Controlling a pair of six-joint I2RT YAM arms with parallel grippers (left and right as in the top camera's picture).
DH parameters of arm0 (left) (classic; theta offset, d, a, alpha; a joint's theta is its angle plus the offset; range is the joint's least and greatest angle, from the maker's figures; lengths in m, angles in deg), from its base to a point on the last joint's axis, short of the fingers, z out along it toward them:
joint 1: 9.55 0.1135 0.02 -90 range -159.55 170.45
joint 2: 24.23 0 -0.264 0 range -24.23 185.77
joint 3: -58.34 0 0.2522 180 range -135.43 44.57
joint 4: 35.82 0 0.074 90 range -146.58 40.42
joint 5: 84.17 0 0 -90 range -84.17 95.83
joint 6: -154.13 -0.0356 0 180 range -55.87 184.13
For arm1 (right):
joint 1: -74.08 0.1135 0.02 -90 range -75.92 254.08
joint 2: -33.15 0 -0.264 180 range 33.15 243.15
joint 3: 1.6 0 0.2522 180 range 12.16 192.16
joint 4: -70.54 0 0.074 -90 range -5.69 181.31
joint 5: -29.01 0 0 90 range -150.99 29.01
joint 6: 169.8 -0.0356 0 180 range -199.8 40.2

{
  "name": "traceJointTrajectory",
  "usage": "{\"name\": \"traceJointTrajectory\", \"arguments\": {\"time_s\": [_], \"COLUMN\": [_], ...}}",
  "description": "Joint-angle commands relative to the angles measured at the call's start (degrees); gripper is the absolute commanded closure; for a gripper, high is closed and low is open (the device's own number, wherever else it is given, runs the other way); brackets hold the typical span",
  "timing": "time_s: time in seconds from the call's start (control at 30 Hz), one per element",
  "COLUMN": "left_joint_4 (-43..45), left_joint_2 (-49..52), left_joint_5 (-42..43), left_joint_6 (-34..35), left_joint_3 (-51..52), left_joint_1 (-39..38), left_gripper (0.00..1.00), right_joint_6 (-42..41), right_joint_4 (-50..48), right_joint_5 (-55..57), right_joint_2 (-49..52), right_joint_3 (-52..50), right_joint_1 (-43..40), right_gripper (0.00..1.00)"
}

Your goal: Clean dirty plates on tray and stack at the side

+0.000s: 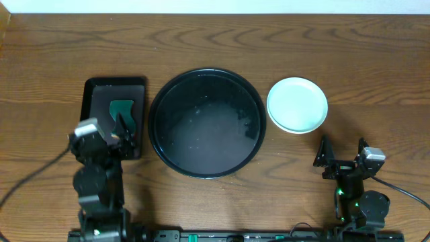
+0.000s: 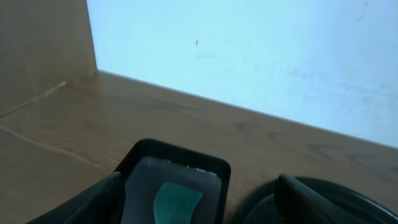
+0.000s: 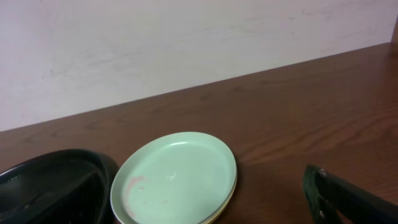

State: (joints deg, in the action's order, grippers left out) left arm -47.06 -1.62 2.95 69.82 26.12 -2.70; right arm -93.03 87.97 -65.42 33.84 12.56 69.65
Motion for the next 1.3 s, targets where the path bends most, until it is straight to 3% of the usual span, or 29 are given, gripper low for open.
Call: {"name": "traceJointTrajectory", "arguments": {"time_s": [0.0, 0.33, 0.53, 0.73, 1.27], "left_joint_4": [2.67, 4.7, -0.2, -6.86, -6.58], "left_joint_2": [-6.05, -18.03, -22.29, -22.53, -22.27], "left_joint_5": [0.72, 0.72, 0.72, 0.81, 0.96], "left_joint_6": [-1.25, -5.42, -9.66, -10.38, -10.38], "left_joint_3": [6.08, 17.9, 18.23, 18.23, 18.23], "left_joint_1": [-0.2, -0.2, -0.52, -0.85, -0.83], "left_gripper": [0.23, 0.23, 0.23, 0.23, 0.23], "right_joint_6": [-0.66, -0.66, -0.66, -0.66, -0.66], "right_joint_4": [0.24, 0.24, 0.24, 0.24, 0.24], "right_joint_5": [0.11, 0.11, 0.11, 0.11, 0.11], "right_joint_2": [-0.37, -0.37, -0.37, -0.37, -0.37], "right_joint_3": [-0.09, -0.09, -0.09, -0.09, -0.09], "right_joint_1": [0.31, 0.31, 0.31, 0.31, 0.31], "right_gripper": [0.01, 0.01, 0.01, 0.01, 0.01]}}
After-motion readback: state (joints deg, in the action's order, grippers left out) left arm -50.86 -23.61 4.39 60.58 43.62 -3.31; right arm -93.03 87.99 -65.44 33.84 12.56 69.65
